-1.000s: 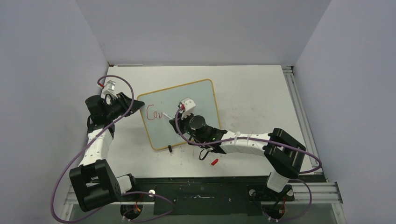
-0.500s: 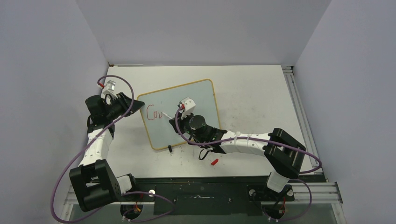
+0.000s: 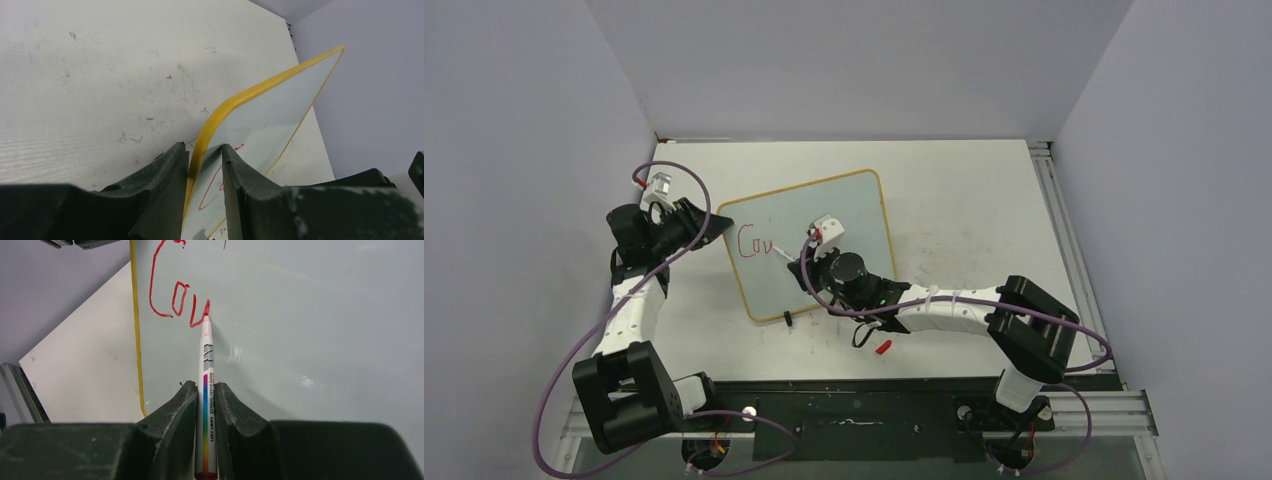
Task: Write a sentence on the whiteboard
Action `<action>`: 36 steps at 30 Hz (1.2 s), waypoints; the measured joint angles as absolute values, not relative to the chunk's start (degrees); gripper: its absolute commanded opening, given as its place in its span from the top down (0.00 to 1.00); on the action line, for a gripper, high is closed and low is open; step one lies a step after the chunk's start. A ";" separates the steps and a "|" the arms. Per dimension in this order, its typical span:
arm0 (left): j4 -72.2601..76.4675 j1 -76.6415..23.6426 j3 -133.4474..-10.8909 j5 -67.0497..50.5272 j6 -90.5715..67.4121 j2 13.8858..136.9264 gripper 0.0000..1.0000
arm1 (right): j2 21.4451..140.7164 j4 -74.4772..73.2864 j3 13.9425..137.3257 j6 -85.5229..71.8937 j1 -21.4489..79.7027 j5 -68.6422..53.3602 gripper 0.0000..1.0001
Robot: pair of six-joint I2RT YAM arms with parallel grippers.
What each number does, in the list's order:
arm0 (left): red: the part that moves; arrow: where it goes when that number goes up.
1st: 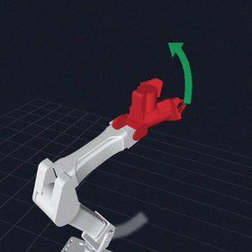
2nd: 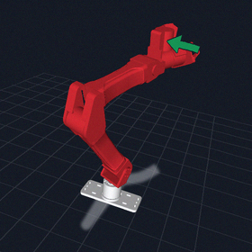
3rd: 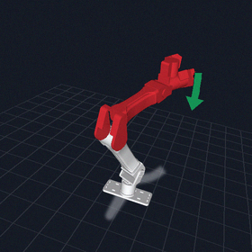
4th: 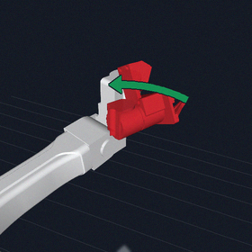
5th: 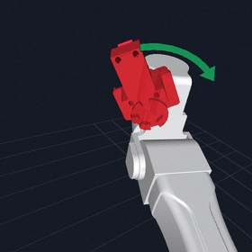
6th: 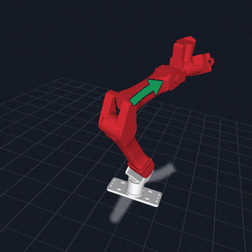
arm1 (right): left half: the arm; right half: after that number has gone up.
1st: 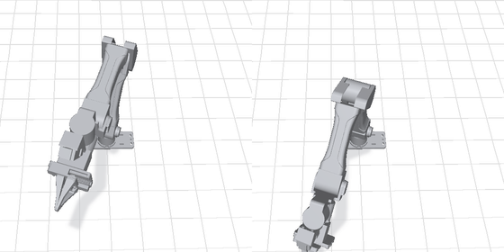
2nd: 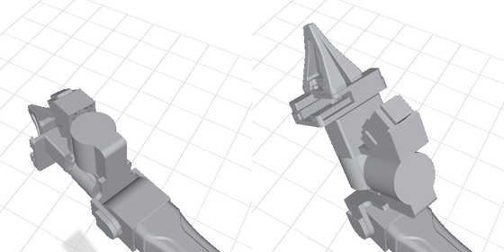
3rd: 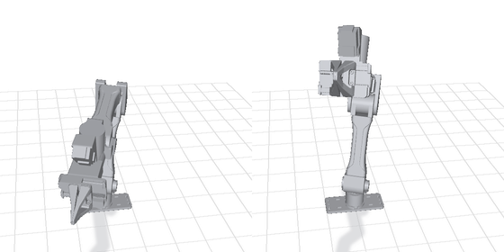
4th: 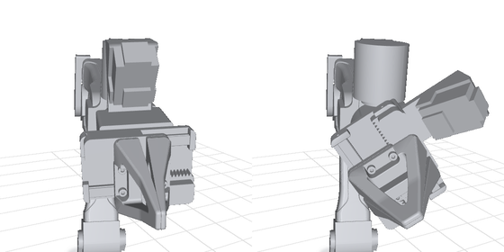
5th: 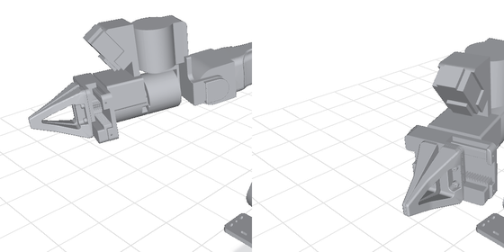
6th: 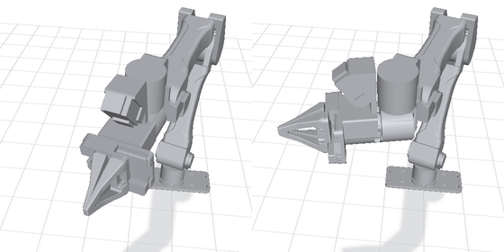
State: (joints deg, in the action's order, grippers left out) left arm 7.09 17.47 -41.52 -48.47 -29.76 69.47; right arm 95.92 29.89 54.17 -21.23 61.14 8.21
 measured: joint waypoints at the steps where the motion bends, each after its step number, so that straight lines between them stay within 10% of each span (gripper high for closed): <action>1: 7.09 17.47 -41.52 -48.47 -29.76 69.47 0.71 | 95.92 29.91 54.02 -21.28 61.19 8.21 0.95; 36: 7.09 17.47 -41.52 -48.66 -29.78 69.47 0.71 | 88.12 27.83 51.29 -19.88 63.48 9.82 0.95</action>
State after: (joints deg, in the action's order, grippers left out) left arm 7.09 17.47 -41.52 -48.66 -29.78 69.47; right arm 88.12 27.83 51.29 -19.88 63.48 9.82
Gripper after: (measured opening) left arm 0.291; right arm 0.158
